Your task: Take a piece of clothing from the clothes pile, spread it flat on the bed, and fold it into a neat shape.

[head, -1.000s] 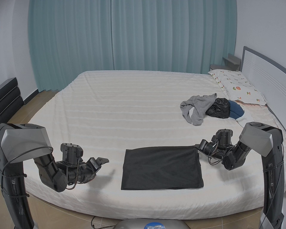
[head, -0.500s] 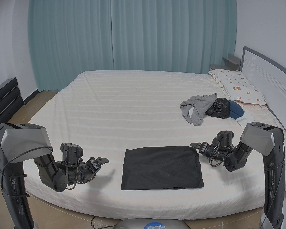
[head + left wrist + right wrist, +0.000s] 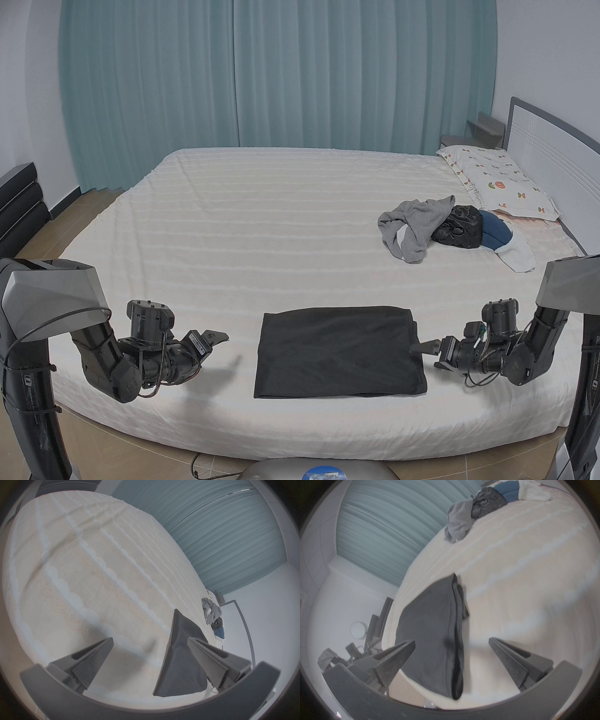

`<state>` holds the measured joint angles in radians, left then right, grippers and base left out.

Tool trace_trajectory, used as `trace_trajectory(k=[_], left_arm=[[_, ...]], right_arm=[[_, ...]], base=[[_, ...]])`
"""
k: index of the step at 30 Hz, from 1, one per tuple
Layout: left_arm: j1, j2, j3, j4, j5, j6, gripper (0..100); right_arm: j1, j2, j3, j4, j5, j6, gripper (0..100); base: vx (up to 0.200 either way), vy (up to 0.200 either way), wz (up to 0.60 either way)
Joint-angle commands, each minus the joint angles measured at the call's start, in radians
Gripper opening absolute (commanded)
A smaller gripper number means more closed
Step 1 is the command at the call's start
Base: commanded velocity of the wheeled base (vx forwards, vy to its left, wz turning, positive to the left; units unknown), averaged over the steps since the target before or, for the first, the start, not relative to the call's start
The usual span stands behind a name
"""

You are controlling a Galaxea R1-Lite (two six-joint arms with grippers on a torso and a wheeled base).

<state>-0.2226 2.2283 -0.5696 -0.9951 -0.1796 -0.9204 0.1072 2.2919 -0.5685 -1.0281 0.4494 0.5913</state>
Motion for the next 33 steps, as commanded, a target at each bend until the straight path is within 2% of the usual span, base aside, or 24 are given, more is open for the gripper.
trace_trajectory(k=[1, 11, 12, 28, 33], left_arm=[[0.0, 0.001, 0.0, 0.0, 0.0, 0.0, 100], [0.0, 0.001, 0.0, 0.0, 0.0, 0.0, 100], [0.0, 0.001, 0.0, 0.0, 0.0, 0.0, 100], [0.0, 0.001, 0.0, 0.0, 0.0, 0.0, 100], [0.0, 0.002, 0.0, 0.0, 0.0, 0.0, 100]], right_arm=[[0.031, -0.078, 0.176, -0.015, 0.042, -0.084, 100], [0.038, -0.038, 0.202, -0.052, 0.038, -0.088, 100], [0.037, -0.038, 0.205, -0.053, 0.038, -0.088, 0], [0.028, -0.049, 0.24, -0.052, 0.037, -0.117, 0], [0.023, -0.049, 0.26, -0.052, 0.035, -0.156, 0]], base=[[0.0, 0.0, 0.0], [0.0, 0.0, 0.0], [0.0, 0.0, 0.0], [0.0, 0.0, 0.0], [0.0, 0.0, 0.0]])
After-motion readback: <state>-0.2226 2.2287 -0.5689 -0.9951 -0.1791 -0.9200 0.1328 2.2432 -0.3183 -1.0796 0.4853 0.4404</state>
